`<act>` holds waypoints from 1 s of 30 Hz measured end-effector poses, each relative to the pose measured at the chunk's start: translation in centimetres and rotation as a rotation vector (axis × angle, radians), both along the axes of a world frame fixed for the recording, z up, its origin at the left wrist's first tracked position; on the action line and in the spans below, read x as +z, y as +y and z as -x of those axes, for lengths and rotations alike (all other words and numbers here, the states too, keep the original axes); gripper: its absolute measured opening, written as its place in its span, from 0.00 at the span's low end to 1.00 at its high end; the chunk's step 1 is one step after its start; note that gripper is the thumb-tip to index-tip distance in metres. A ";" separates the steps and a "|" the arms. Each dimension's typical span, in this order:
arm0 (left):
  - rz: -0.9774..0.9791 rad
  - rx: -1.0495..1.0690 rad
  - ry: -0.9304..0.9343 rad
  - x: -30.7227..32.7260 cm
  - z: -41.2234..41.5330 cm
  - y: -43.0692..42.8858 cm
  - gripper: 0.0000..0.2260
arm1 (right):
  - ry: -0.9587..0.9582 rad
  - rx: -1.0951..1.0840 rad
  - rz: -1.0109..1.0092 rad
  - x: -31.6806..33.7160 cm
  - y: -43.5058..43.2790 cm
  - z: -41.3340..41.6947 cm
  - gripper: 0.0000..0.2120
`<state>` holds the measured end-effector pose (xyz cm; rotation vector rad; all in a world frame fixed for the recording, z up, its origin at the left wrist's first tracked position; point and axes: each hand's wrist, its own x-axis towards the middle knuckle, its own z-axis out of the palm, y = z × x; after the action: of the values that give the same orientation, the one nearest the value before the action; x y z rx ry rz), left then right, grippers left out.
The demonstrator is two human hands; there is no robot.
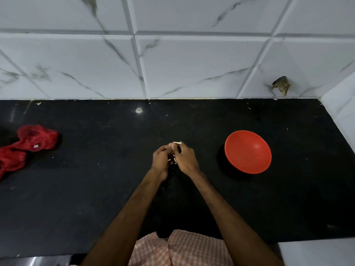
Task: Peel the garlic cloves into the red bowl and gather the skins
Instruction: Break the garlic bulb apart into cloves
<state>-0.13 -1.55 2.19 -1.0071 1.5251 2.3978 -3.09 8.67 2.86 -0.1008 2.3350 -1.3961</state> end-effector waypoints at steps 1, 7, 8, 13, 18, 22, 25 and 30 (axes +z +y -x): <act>-0.004 -0.012 -0.002 0.0 0.1 0.0 0.12 | 0.011 -0.002 0.000 0.0 -0.1 0.0 0.15; 0.024 0.063 0.003 -0.4 0.4 0.8 0.10 | 0.040 -0.045 -0.031 0.1 -0.5 0.2 0.16; 0.043 0.088 0.000 -0.3 0.5 1.1 0.08 | 0.059 -0.047 -0.062 0.2 -0.6 0.3 0.16; 0.062 0.147 0.000 0.2 0.4 2.1 0.04 | 0.061 -0.071 -0.108 -0.4 -0.5 0.5 0.18; 0.011 0.122 0.011 0.2 0.0 1.9 0.04 | 0.038 -0.078 -0.075 0.5 0.1 0.5 0.16; -0.108 0.030 0.035 -0.1 -0.6 0.8 0.10 | 0.033 -0.026 -0.042 0.0 0.6 0.7 0.15; -0.168 0.000 0.065 -0.3 -0.4 -0.3 0.12 | 0.067 0.021 -0.030 -0.1 1.2 1.4 0.12; -0.127 0.003 0.057 -0.4 -0.4 -0.6 0.11 | 0.055 -0.002 -0.027 -1.0 2.7 1.7 0.09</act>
<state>0.22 -2.13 1.83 -0.9236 1.3692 2.5098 -4.78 11.34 1.87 -0.1301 2.3987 -1.3783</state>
